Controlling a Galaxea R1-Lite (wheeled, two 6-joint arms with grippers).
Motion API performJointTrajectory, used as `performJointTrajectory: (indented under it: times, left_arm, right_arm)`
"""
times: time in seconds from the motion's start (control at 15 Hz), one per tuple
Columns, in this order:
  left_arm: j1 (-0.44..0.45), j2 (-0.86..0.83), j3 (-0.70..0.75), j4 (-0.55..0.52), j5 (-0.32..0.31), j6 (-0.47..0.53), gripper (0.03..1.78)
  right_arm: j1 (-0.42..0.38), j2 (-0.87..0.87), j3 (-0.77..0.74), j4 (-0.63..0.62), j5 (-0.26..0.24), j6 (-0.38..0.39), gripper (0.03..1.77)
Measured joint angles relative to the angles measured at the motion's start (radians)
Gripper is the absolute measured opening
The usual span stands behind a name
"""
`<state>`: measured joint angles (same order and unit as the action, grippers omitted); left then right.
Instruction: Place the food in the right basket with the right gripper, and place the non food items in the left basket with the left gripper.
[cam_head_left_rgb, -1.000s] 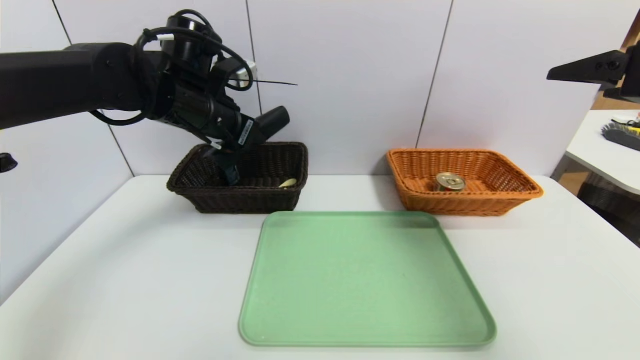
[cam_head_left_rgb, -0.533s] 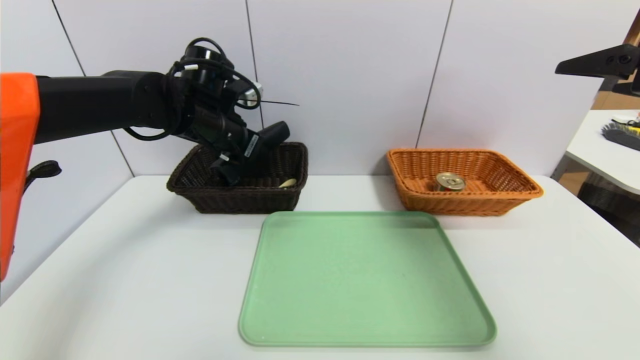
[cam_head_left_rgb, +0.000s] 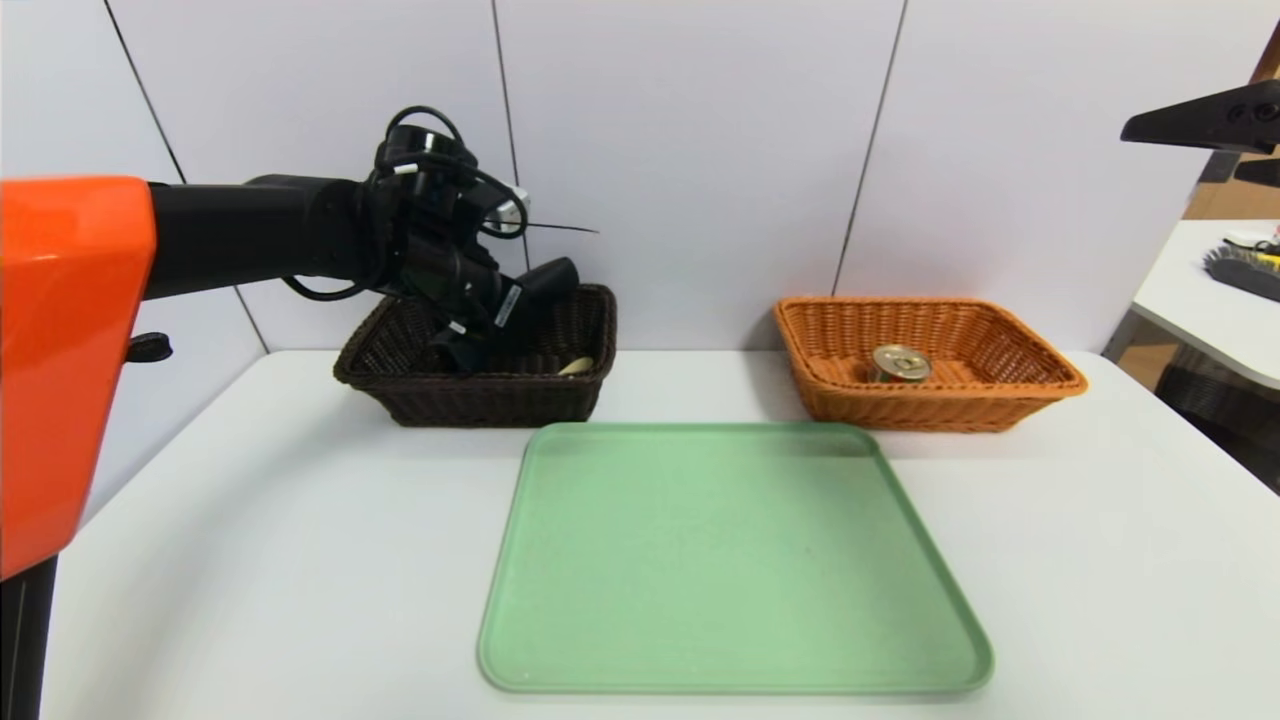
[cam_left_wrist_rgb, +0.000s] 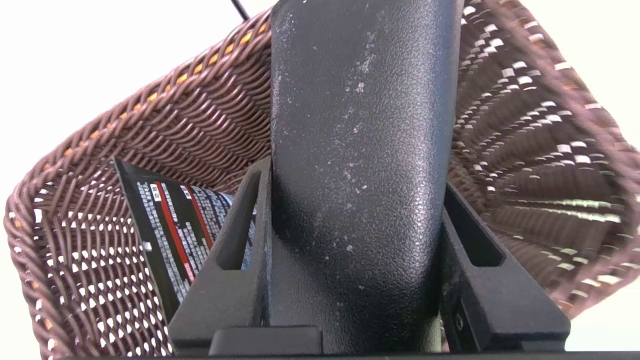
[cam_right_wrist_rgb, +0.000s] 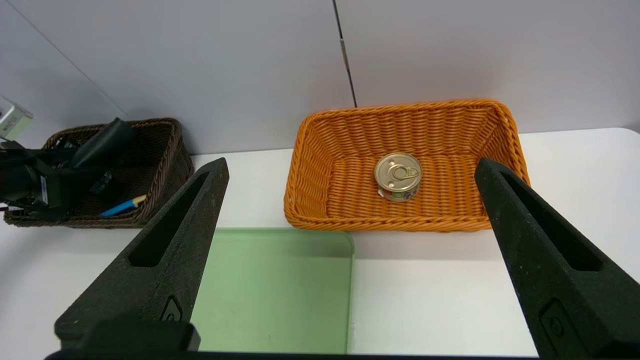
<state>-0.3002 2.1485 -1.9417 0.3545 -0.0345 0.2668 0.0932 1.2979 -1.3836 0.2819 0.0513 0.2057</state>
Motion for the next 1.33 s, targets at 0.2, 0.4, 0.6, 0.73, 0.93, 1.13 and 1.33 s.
performJointTrajectory:
  times: [0.2, 0.4, 0.6, 0.73, 0.93, 1.13, 1.33]
  left_arm:
    - [0.013, 0.021, 0.000, -0.006, 0.000, 0.000, 0.87]
    - [0.019, 0.031, 0.000, -0.013, 0.000, -0.001, 0.91]
    - [0.021, 0.036, 0.000, -0.014, 0.000, -0.002, 1.17]
    - [0.021, 0.037, 0.000, -0.014, 0.000, -0.003, 1.29]
    - [0.021, 0.031, 0.000, -0.012, 0.000, -0.003, 1.42]
    - [0.017, -0.010, 0.000, 0.008, 0.000, -0.002, 1.51]
    - [-0.003, -0.094, 0.004, 0.078, 0.009, -0.010, 1.57]
  right_arm:
    - [0.001, -0.001, 0.001, 0.003, 0.000, 0.000, 1.69]
    - [0.003, 0.000, 0.009, -0.001, 0.000, 0.000, 1.69]
    - [0.003, 0.000, 0.011, -0.001, 0.000, 0.000, 1.69]
    - [0.003, 0.000, 0.011, -0.002, 0.000, 0.000, 1.69]
    - [0.003, 0.000, 0.011, -0.001, 0.000, -0.003, 1.69]
    - [0.003, 0.002, 0.011, 0.007, -0.001, -0.010, 1.69]
    - [0.001, 0.007, 0.005, 0.076, -0.002, -0.053, 1.69]
